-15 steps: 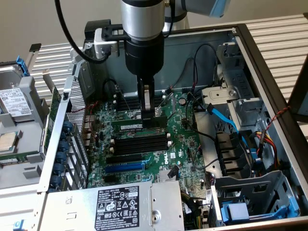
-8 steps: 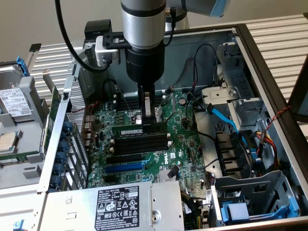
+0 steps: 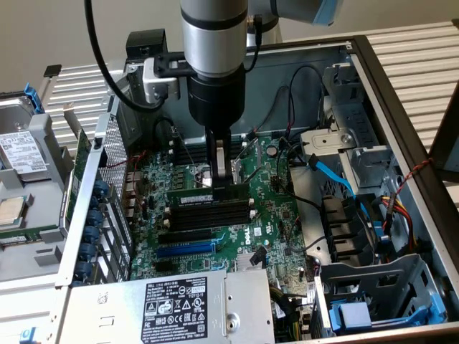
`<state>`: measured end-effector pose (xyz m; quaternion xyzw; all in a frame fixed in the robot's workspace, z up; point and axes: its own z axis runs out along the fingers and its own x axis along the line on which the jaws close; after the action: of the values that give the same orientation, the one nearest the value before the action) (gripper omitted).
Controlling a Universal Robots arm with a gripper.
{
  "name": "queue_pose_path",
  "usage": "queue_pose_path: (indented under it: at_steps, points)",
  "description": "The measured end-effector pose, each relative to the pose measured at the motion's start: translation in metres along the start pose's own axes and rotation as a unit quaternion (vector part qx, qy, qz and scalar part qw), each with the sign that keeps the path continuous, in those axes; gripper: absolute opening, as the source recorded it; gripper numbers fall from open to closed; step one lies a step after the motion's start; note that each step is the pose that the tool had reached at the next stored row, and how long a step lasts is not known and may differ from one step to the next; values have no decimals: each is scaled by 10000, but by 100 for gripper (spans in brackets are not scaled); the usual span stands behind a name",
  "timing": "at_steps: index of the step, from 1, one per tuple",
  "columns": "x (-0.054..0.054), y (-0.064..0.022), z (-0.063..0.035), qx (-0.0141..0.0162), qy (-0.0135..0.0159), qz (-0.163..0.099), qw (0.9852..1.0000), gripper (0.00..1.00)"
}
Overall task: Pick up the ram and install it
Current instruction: 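Insert the ram into the slot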
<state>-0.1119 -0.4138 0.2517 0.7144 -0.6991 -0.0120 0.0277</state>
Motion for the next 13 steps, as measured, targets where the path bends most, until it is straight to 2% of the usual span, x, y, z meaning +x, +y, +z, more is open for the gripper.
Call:
queue_pose_path:
  at_steps: [13]
  points:
    - [-2, -4, 85, 0, 6, -83, 10000, 14]
